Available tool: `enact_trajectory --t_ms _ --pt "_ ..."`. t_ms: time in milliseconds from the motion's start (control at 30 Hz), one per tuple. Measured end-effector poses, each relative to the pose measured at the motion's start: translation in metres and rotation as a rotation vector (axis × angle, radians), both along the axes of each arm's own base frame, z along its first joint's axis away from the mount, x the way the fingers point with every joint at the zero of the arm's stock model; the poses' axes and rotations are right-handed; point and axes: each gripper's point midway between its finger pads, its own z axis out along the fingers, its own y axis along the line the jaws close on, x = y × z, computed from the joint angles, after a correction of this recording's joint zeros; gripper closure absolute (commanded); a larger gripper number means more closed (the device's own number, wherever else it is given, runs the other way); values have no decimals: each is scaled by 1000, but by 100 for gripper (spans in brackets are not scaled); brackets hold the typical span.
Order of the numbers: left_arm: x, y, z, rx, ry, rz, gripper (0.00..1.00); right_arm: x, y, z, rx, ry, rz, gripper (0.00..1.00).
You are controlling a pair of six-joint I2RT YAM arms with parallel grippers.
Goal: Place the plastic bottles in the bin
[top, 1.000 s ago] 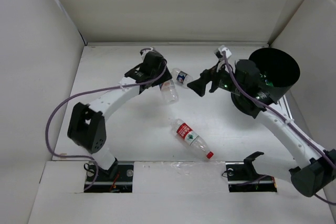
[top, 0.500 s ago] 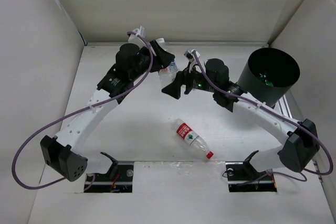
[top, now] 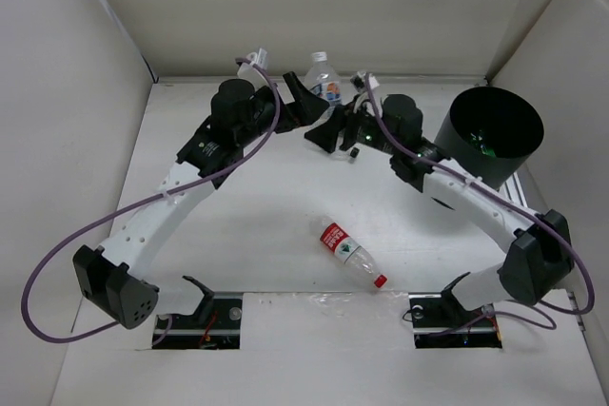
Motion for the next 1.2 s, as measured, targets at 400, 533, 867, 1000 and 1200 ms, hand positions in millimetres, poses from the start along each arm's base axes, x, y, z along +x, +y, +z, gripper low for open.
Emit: enact_trajectory --t_ms 400,533,867,1000,1200 --pt "66 7 -18 140 67 219 0 44 -279 59 -58 -69 -798 96" --pt "97 -12 -76 233 175 215 0 32 -333 42 -101 19 -973 70" --pt "137 -39 -169 352 365 210 0 11 -395 -21 -239 300 -1252 7" --pt "144 -45 -169 342 384 217 0 -1 -409 -7 -242 299 -1346 7" --pt "147 -49 -185 314 475 259 0 -32 -414 29 -190 207 -1424 7"
